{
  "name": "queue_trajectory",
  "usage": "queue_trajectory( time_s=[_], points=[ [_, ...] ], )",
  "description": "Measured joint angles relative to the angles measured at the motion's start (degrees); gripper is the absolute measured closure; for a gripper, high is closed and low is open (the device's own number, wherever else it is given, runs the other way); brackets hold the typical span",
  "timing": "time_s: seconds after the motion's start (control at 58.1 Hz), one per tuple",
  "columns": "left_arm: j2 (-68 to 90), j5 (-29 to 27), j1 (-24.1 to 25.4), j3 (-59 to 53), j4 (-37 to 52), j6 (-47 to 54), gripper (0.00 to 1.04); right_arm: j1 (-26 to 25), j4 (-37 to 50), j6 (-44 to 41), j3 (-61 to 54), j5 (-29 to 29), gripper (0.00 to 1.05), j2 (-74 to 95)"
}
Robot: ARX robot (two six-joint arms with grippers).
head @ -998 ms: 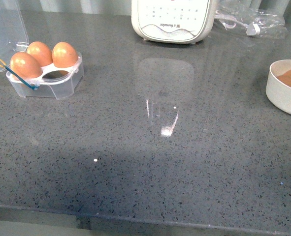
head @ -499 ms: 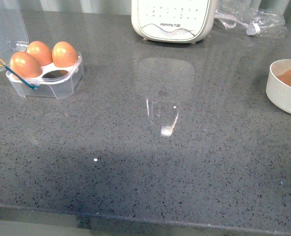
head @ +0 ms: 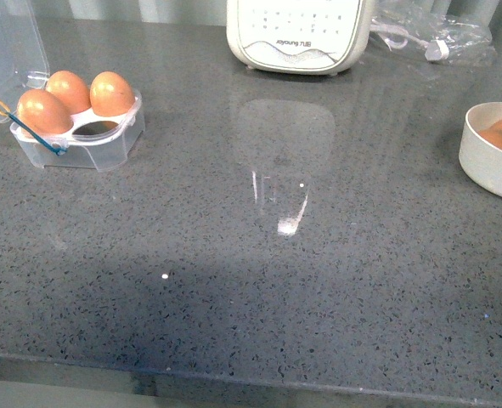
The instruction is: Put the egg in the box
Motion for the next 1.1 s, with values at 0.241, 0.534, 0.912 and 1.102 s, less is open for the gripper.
queue_trajectory(
  time_s=[0.241,0.534,0.912,1.102],
  points=[
    [0.0,0.0,0.0,0.0,0.0,0.0,0.07,1.7,-3.0,-0.1,0.3,-0.3,0.61,-5.9],
    [0.0,0.0,0.0,0.0,0.0,0.0,0.07,11.5,-7.2,-0.2,10.0,0.5,0.61,-5.6],
    [0.0,0.0,0.0,0.0,0.0,0.0,0.07,28.2,-9.7,-2.1,20.4,-5.6,0.61,3.0],
    [0.0,0.0,0.0,0.0,0.0,0.0,0.07,30.5,-9.8,-4.5,20.5,-9.6,0.61,4.5]
  ],
)
